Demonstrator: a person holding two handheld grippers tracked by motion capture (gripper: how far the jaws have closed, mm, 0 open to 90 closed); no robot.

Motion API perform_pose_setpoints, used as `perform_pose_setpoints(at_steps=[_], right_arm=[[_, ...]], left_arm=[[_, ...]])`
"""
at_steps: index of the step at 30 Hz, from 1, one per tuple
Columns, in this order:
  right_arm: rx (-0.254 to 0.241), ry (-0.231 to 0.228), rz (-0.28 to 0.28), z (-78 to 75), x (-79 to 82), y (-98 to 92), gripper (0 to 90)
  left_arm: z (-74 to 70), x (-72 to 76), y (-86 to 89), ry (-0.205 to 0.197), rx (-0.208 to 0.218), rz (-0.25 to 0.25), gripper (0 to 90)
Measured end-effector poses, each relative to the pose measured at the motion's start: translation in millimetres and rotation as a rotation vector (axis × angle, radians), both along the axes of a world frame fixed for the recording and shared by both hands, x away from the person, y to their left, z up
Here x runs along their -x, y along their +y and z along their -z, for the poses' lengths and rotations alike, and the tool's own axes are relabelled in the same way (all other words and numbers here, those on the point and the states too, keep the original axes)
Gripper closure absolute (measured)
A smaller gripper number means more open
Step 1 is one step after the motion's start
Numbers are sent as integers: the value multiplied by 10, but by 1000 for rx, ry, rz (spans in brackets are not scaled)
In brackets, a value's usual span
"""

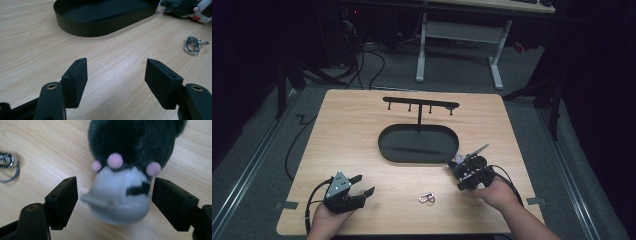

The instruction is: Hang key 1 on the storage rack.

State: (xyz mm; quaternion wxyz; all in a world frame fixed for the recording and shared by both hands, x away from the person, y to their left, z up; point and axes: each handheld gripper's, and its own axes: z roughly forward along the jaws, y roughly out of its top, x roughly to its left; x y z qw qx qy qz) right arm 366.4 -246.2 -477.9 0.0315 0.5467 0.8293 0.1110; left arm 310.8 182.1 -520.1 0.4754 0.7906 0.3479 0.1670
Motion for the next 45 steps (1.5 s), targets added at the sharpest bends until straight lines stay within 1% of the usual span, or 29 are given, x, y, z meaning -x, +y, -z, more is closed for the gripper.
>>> perform_pose_setpoints(at_steps=[1,2,3,5,6,13,16,20,21,26,28,31,32,34,35,36,39,41,42,43,45], right_arm=[[-3,1,6,11,-13,-2,252],[6,-5,11,18,-25,-5,291],[10,-5,13,14,-30,-12,309],[0,-4,29,14,-40,-27,331],[-5,-7,28,15,-43,-32,351],[-2,-9,25,28,-44,-46,382],[-20,-8,34,47,-34,-44,407],[-24,2,42,47,-28,-55,427],[-26,0,31,47,-30,-63,431],[-23,-1,29,47,-29,-63,457],[-22,-8,24,43,-25,-61,471],[-26,-7,26,22,-16,-64,477],[-22,-3,17,7,-7,-67,478],[-11,-9,19,-30,10,-72,479],[-20,-11,19,-48,15,-81,479],[-17,-15,19,-65,20,-84,479],[-30,-20,22,-153,48,-92,479],[-38,-30,10,-196,61,-98,479],[-31,-26,3,-228,69,-98,479],[-36,-29,1,-270,89,-91,478],[-38,-35,-2,-279,96,-87,478]], left_arm=[[0,1,-1,0,-1,1,353],[4,1,-5,-3,0,0,354],[6,1,-7,-2,-2,2,354],[9,0,-11,0,-4,2,353],[9,0,-12,2,-7,4,354],[7,7,-19,0,-9,6,354],[8,8,-21,0,-9,6,354],[9,9,-22,1,-11,5,354],[9,9,-22,1,-11,5,354],[8,9,-23,0,-12,5,354],[8,10,-23,0,-13,5,354],[10,8,-22,-1,-12,5,354],[11,7,-21,-1,-13,4,354],[12,5,-21,0,-12,3,354],[12,5,-21,-1,-12,3,354],[12,3,-20,-3,-11,3,353],[7,7,-22,-3,-11,3,354],[8,11,-26,-2,-11,3,354],[9,11,-27,-1,-11,4,353],[11,11,-29,-2,-12,4,353],[13,12,-36,-3,-14,5,353]])
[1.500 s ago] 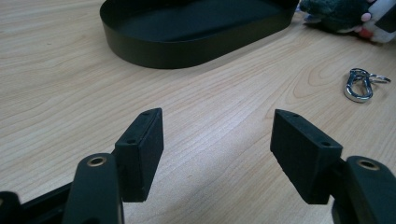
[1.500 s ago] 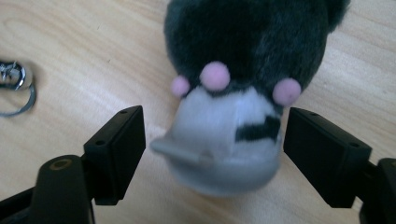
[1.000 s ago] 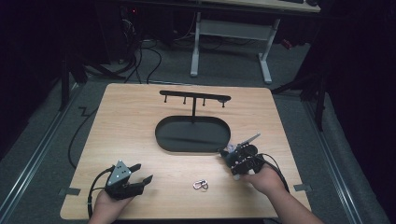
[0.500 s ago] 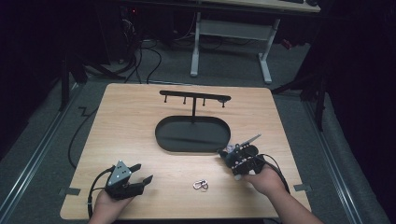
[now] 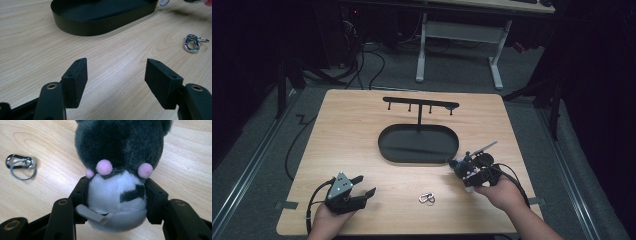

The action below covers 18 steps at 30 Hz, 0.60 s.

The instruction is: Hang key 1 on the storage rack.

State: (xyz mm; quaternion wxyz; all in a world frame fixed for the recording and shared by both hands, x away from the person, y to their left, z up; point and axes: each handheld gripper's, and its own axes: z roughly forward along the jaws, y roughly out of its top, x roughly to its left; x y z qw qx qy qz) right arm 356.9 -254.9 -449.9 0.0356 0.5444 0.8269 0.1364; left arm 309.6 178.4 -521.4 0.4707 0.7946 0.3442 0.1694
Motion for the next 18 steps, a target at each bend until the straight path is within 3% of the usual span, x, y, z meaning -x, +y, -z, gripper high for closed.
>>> perform_pose_setpoints(at_steps=[18], right_arm=[[2,-9,-38,-259,56,58,477]], left_arm=[[2,2,12,-2,7,-6,353]])
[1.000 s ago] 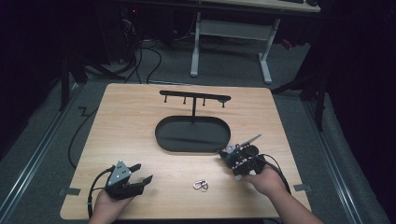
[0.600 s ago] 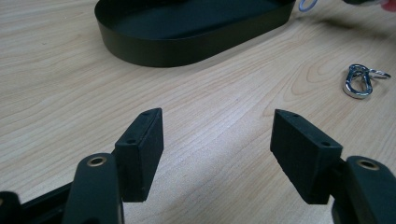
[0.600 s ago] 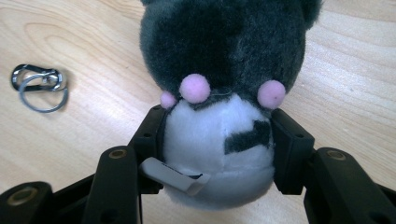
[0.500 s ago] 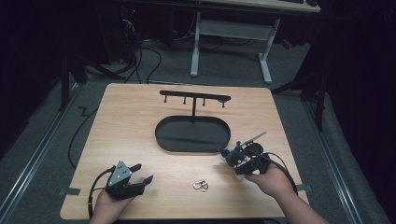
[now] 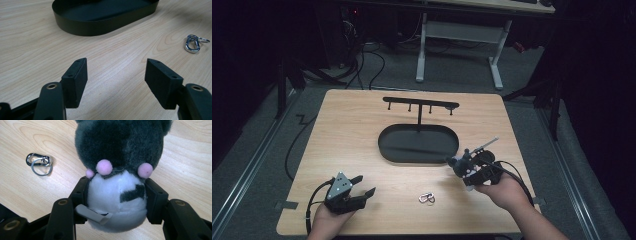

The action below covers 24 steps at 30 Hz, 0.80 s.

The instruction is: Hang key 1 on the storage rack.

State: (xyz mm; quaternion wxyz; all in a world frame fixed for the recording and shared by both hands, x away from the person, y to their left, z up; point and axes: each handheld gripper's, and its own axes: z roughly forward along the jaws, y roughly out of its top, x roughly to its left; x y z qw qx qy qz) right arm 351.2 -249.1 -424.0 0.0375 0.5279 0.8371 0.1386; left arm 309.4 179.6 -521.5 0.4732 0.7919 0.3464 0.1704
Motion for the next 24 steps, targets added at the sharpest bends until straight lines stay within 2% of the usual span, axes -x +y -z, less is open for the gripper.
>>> perform_pose_setpoints(at_steps=[18,24], right_arm=[[5,-42,-1,-354,-119,-4,477],[1,-36,-8,-482,-190,-3,477]], left_arm=[[4,1,-1,1,-6,1,353],[4,-2,3,1,-3,1,352]])
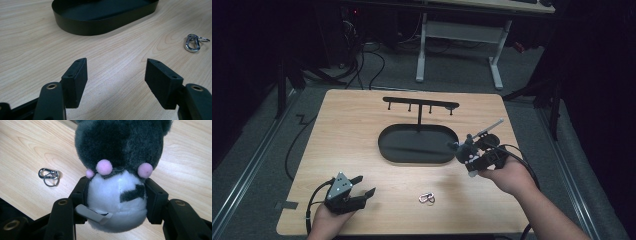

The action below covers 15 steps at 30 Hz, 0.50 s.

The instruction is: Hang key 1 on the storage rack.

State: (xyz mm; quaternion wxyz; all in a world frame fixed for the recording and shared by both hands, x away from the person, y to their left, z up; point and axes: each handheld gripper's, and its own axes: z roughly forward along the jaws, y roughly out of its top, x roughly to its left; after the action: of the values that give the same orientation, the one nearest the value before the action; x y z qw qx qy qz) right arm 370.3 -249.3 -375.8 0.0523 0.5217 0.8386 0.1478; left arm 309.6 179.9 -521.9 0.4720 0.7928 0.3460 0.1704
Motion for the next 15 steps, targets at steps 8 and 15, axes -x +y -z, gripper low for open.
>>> perform_pose_setpoints(at_steps=[8,15], right_arm=[[-4,4,0,-184,-149,28,477],[-8,8,-6,-248,-222,70,477]], left_arm=[[0,-8,16,1,2,-2,352],[-1,-6,17,2,-1,-1,352]])
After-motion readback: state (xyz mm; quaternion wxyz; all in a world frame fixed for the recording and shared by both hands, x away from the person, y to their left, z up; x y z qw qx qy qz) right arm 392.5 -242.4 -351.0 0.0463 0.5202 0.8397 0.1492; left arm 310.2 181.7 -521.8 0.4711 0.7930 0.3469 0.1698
